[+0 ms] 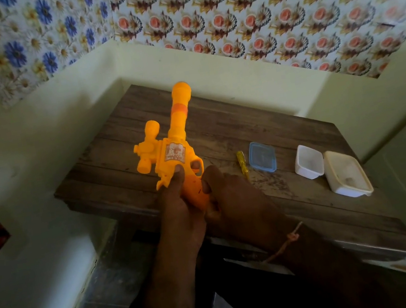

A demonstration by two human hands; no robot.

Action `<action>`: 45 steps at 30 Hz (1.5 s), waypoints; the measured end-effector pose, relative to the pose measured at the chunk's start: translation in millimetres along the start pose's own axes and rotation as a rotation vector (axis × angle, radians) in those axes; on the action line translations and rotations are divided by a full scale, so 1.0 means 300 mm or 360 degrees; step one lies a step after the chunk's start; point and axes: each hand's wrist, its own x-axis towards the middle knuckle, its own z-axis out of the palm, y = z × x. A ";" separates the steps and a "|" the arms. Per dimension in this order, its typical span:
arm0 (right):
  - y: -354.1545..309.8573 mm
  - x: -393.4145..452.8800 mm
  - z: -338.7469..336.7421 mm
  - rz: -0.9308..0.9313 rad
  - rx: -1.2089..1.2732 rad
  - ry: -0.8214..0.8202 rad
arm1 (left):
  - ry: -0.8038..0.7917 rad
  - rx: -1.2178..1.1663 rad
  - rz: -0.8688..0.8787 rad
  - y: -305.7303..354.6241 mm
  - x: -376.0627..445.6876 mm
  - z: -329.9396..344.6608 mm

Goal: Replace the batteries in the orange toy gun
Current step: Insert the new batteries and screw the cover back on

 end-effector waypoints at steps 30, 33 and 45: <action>-0.012 0.014 0.011 0.0124 0.0049 0.0011 | 0.0017 -0.0014 0.0014 -0.013 0.020 -0.021; 0.002 0.018 0.014 0.0148 0.0112 0.0047 | 0.0005 -0.0032 0.0065 -0.005 0.014 -0.009; 0.083 -0.003 0.030 0.0719 0.0994 0.0219 | 0.0015 -0.0146 0.0054 0.009 -0.012 0.018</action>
